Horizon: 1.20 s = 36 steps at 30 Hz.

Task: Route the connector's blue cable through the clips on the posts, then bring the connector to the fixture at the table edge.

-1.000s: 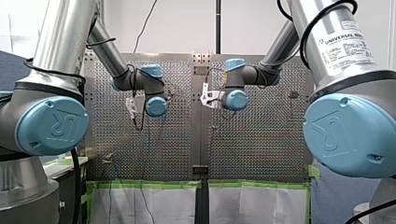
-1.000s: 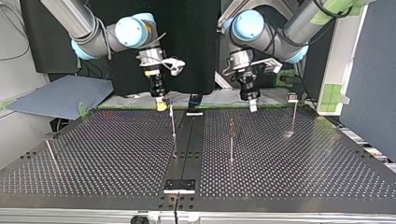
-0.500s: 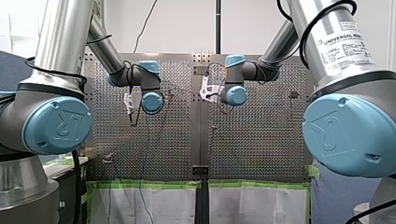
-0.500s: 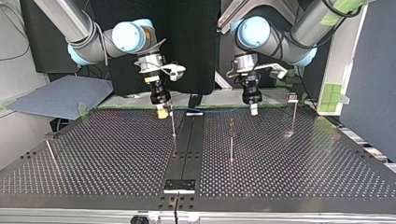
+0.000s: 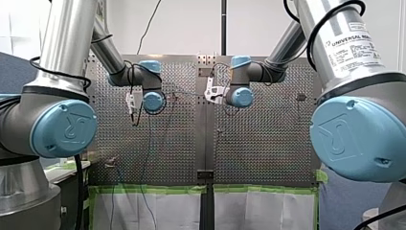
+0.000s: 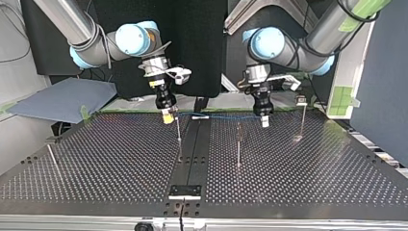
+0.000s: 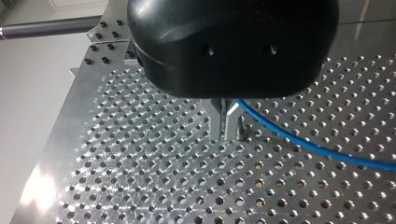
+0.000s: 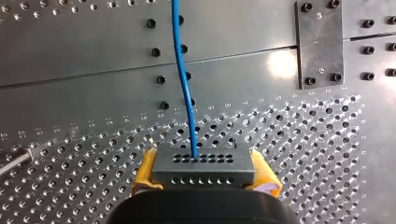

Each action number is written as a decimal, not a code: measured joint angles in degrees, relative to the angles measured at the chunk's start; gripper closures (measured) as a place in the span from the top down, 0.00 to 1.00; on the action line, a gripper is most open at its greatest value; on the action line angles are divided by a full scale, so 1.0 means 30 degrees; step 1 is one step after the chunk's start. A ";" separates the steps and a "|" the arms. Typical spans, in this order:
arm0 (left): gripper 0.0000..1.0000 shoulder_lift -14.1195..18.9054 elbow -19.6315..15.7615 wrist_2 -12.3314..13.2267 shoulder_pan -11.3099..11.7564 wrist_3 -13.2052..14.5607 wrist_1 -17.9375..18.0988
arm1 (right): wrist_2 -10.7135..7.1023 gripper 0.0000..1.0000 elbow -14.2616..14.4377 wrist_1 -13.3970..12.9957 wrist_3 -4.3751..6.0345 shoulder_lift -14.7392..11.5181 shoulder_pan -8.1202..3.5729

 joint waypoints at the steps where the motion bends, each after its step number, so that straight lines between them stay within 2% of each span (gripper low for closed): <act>1: 0.07 -0.0018 0.0043 0.0078 0.0040 0.0015 -0.0042 | -0.0006 0.00 -0.0009 -0.0006 0.0007 0.0005 -0.0001; 10: 0.07 -0.0465 0.0372 0.0672 0.0382 0.0067 -0.0355 | -0.0110 0.00 -0.0386 0.0057 0.0093 0.0186 0.0076; 23: 0.07 -0.0506 0.0455 0.1387 0.0848 0.0067 -0.0438 | -0.0086 0.00 -0.0909 0.0139 0.0117 0.1289 0.0287; 31: 0.07 -0.0595 0.0481 0.1634 0.0923 0.0052 -0.0399 | 0.0115 0.00 -0.1012 0.0327 0.0175 0.1302 0.0046; 36: 0.07 -0.1262 0.0761 0.2137 0.0967 0.0125 -0.0358 | 0.0105 0.00 -0.1080 0.0276 0.0243 0.1309 -0.0110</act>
